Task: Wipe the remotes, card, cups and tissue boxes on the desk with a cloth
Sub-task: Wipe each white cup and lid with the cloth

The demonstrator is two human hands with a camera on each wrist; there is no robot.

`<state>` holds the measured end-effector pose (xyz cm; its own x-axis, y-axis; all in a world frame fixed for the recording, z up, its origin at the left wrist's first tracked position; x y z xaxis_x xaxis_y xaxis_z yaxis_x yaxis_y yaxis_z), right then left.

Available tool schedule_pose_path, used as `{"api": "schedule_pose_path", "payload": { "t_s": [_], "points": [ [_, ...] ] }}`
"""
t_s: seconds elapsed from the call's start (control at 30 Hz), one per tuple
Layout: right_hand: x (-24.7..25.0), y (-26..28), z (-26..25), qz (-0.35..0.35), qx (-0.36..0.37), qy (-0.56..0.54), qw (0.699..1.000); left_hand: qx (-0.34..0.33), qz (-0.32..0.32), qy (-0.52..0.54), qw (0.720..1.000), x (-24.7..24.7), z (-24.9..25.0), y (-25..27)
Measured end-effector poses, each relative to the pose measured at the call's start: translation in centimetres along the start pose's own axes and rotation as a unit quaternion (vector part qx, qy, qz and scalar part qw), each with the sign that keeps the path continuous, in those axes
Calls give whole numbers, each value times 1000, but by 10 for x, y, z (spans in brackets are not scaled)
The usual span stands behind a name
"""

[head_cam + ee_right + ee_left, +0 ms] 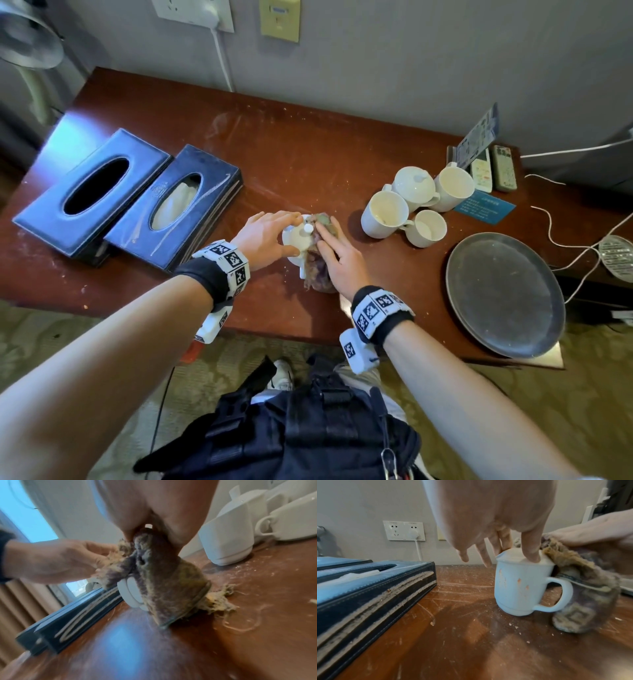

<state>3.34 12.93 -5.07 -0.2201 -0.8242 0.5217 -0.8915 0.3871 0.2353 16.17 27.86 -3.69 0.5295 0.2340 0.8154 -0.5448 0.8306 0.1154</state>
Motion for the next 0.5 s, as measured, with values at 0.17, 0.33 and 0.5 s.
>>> {"api": "schedule_pose_path", "payload": {
  "t_s": [0.17, 0.33, 0.5],
  "points": [
    [2, -33, -12, -5, -50, -54, 997, 2, -3, -15, 1000, 3, 2, -2],
    [5, -6, -2, 6, -35, -47, 998, 6, -24, -63, 998, 4, 7, 0],
    [22, 22, 36, 25, -112, -16, 993, 18, -40, -70, 997, 11, 11, -3]
  ]
}}
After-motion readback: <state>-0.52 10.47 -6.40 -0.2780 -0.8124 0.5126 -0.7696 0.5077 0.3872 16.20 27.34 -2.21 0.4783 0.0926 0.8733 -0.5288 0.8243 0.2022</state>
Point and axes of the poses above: each hand's wrist, its own y-axis away from the middle knuckle, its own x-axis out of the back of the hand, z = x × y, the point moved 1 cm from there along -y, towards the middle knuckle, and after that the axes turned 7 degrees about -x, right-handed, at the moved point
